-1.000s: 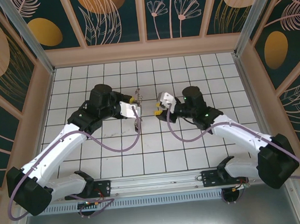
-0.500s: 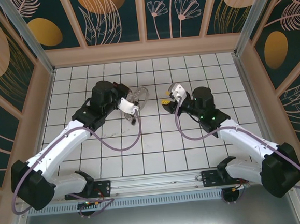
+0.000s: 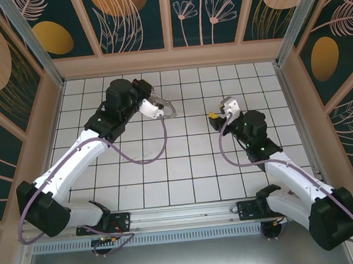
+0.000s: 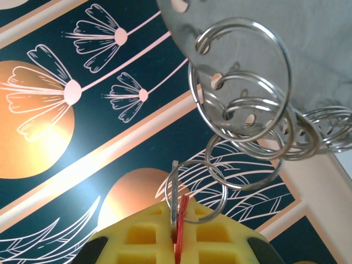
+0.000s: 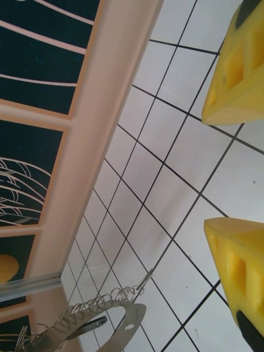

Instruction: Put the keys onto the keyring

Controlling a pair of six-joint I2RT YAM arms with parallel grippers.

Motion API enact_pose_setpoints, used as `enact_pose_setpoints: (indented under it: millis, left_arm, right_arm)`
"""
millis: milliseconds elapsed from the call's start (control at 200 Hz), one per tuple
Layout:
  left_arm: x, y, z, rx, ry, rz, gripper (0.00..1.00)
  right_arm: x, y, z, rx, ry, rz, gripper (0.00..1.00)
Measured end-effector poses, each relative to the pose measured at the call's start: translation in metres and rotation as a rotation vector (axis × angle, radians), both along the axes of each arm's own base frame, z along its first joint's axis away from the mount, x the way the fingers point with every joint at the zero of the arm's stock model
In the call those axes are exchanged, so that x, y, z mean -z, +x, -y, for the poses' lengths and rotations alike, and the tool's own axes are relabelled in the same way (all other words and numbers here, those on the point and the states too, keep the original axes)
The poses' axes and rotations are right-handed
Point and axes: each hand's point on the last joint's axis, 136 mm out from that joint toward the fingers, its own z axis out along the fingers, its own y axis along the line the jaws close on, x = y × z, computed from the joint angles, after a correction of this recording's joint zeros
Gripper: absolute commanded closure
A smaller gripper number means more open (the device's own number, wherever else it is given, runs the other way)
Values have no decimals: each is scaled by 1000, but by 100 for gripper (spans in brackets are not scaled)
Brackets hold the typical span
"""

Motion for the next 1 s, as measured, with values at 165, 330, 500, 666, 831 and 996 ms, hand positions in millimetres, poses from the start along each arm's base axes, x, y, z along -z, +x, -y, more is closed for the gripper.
enact_pose_setpoints:
  millis: [165, 330, 500, 666, 831, 996]
  left_arm:
    - [-1, 3, 0, -2, 6, 3, 100]
    - [0, 1, 4, 9, -41, -23, 100]
    - [22, -7, 8, 6, -139, -119, 100]
    - [81, -21, 5, -26, -181, -290, 100]
    - [121, -36, 8, -40, -270, -442, 100]
    - [150, -52, 17, -40, -362, -592, 100]
  right_arm:
    - [10, -1, 7, 19, 8, -26, 51]
    - [13, -3, 13, 35, 32, -38, 50]
    - [12, -7, 17, 43, 63, -35, 49]
    - [10, -12, 19, 42, 85, -32, 49]
    - [3, -15, 21, 44, 102, -13, 49]
    - [2, -16, 21, 44, 111, -15, 49]
